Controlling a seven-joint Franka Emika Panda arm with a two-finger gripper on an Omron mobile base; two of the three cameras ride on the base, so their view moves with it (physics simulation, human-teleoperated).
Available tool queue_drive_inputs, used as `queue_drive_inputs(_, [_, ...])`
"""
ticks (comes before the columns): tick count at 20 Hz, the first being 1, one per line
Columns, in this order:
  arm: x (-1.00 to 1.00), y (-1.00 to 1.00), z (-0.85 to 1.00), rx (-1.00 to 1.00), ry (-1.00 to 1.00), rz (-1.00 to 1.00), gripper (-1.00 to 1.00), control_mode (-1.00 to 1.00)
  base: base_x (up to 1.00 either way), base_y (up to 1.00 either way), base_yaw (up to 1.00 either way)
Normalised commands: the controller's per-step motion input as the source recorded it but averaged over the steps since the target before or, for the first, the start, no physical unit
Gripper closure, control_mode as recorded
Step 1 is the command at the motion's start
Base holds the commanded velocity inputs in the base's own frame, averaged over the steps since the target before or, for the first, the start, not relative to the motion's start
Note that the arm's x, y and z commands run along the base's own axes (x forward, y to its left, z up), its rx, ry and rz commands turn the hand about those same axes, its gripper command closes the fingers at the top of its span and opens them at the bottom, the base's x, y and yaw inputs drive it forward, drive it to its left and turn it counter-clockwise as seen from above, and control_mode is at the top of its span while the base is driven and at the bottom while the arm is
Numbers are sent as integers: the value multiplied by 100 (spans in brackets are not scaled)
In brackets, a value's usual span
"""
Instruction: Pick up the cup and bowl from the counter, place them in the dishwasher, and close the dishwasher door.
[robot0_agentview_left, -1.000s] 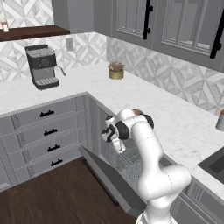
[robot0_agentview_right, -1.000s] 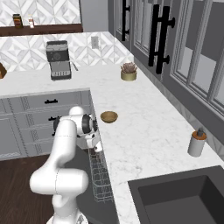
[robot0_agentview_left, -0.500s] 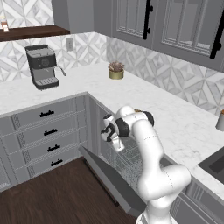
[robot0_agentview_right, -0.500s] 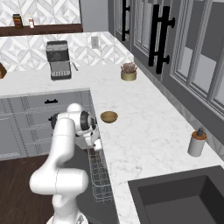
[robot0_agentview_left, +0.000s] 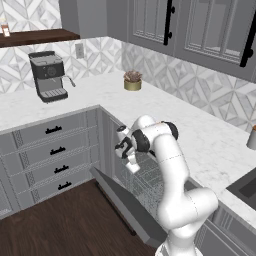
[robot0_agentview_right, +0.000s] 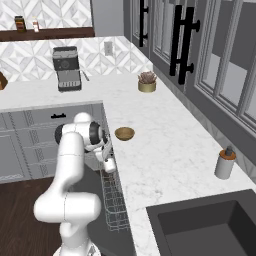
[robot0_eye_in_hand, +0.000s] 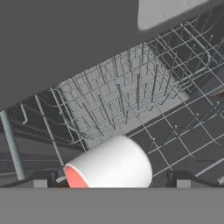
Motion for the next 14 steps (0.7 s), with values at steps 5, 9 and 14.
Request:
queue_drive_inputs(5, [-78, 4, 98, 0, -25, 0, -100, -100, 0, 0, 0])
queue_drive_inputs(9, [-88, 1, 100, 4, -17, -1, -100, -100, 0, 0, 0])
queue_drive_inputs(14, [-72, 17, 96, 3, -8, -7, -100, -100, 0, 0, 0])
